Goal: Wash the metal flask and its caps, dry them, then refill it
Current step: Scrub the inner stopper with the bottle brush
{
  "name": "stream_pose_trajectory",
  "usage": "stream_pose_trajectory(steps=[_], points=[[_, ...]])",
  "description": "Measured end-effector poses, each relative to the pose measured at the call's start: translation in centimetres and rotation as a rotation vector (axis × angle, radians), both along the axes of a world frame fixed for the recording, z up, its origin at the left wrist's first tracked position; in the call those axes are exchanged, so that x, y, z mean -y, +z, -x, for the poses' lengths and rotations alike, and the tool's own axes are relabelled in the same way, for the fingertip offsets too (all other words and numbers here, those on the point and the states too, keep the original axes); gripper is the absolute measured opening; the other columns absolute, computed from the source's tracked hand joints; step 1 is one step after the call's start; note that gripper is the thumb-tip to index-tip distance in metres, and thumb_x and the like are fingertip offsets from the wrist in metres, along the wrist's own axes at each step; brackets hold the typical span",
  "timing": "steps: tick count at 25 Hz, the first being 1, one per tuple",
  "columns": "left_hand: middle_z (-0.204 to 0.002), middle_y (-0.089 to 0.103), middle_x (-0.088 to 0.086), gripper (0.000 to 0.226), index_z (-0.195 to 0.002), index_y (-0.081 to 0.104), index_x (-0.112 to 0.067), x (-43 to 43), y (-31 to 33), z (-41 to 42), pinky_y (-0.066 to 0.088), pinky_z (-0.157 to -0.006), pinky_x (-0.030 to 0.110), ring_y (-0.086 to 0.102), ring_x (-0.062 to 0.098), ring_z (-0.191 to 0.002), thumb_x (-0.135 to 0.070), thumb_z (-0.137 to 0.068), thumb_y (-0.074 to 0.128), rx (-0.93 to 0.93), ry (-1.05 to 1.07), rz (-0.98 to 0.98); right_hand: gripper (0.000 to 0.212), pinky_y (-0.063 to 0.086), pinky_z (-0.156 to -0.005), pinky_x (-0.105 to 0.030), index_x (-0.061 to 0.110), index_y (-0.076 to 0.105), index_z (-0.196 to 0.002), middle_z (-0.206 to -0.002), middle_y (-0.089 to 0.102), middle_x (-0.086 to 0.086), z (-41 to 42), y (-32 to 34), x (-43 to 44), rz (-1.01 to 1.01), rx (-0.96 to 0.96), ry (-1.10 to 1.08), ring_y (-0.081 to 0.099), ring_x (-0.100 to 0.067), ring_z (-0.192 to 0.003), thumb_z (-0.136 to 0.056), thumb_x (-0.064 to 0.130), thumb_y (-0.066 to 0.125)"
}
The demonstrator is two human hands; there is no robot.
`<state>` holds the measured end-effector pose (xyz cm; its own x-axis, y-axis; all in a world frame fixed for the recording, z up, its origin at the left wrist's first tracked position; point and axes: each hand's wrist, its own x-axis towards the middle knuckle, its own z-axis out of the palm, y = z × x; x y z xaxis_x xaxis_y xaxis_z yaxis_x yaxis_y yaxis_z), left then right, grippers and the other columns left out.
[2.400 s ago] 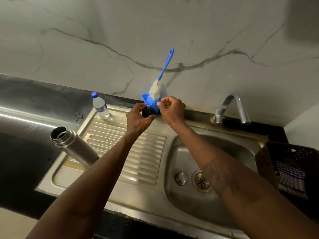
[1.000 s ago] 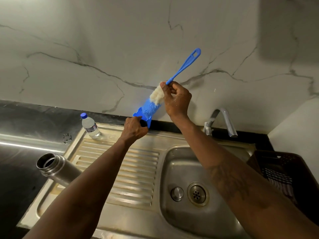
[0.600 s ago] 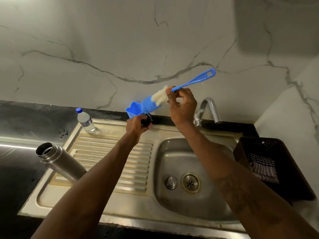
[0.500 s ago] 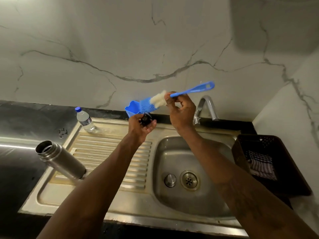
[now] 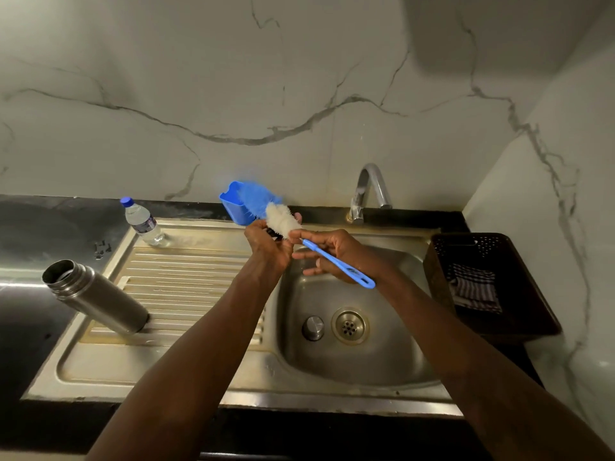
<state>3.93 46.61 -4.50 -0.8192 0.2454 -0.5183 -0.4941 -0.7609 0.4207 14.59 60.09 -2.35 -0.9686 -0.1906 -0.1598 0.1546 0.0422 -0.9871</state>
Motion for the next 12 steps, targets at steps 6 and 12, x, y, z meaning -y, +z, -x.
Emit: stream_pose_trajectory(steps=[6,12], points=[[-0.062,0.050,0.001,0.034,-0.088,0.052,-0.015,-2.1,-0.5,-0.9,0.047,-0.050,0.022,0.055,0.014,-0.055,-0.040,-0.105,0.036,0.039,0.080,0.096,0.050,0.056,-0.100,-0.045,0.003,0.056,-0.143,-0.137,0.064,-0.016,-0.8,0.6,-1.6,0.044,0.193,0.099,0.067,-0.030,-0.121,-0.100,-0.013,0.037],[-0.075,0.062,0.008,0.019,-0.091,0.062,-0.011,-3.9,-1.5,-1.3,0.050,-0.062,0.032,0.063,0.026,-0.072,-0.023,-0.081,0.052,-0.103,-0.074,0.388,0.052,0.064,-0.066,-0.045,0.008,0.052,-0.099,-0.084,0.075,-0.017,1.0,0.2,-0.4,-0.253,0.162,-0.418,0.073,-0.026,-0.064,-0.087,0.052,0.077]])
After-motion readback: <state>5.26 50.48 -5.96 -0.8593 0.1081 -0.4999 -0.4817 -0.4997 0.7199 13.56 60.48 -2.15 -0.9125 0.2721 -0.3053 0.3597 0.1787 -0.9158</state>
